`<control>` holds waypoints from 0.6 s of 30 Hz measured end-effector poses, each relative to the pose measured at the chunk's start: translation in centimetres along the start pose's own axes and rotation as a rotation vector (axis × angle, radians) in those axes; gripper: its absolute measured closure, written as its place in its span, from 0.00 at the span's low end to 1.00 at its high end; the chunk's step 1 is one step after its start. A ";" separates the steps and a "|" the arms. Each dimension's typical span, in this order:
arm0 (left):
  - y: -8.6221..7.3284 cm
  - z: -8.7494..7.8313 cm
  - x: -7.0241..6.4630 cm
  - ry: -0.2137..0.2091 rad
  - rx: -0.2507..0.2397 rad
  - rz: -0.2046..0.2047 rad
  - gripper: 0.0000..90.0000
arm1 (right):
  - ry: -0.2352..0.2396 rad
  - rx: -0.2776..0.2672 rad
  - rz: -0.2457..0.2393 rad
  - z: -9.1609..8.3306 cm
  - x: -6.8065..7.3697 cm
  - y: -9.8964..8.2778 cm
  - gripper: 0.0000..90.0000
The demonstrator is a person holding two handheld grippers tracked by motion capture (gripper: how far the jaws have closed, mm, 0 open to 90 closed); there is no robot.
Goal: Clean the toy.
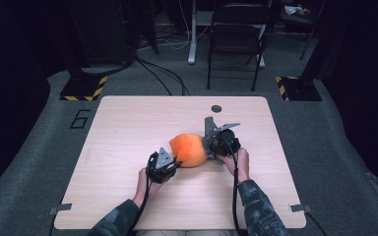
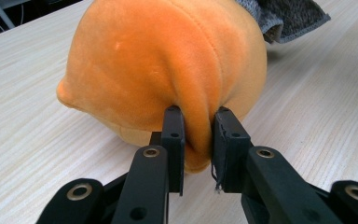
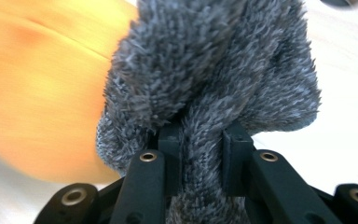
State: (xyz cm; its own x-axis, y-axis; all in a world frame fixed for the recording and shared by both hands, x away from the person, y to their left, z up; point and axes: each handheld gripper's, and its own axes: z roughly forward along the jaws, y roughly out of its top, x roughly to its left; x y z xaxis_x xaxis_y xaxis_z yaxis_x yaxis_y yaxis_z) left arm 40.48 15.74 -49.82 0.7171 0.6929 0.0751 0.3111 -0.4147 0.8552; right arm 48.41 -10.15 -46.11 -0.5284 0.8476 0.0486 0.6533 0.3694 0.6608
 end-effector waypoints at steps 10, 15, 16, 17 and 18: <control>0.0 -0.2 0.4 -0.011 -0.024 -0.016 0.85 | -0.073 0.069 -0.005 0.8 -1.4 -0.9 0.82; 0.1 -0.3 0.6 -0.028 -0.029 -0.031 0.85 | -0.091 -0.012 -0.013 -1.6 -1.5 0.1 0.82; 0.1 -0.3 0.6 -0.029 -0.026 -0.028 0.85 | -0.083 -0.030 -0.013 -2.2 -1.3 0.5 0.82; 0.1 -0.3 0.6 -0.027 -0.031 -0.034 0.85 | -0.069 -0.054 -0.017 -2.9 -1.0 0.9 0.82; 0.1 -0.4 0.7 -0.033 -0.031 -0.035 0.85 | -0.054 -0.078 -0.020 -3.4 -0.7 1.2 0.82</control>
State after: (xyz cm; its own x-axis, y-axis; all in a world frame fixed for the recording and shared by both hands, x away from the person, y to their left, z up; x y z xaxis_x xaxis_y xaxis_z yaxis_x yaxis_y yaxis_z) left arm 40.75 16.41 -49.43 0.7265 0.6866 0.0279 0.3176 -0.3715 0.8724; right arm 47.67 -11.59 -42.77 -0.5097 0.8603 -0.0048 0.5975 0.3580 0.7176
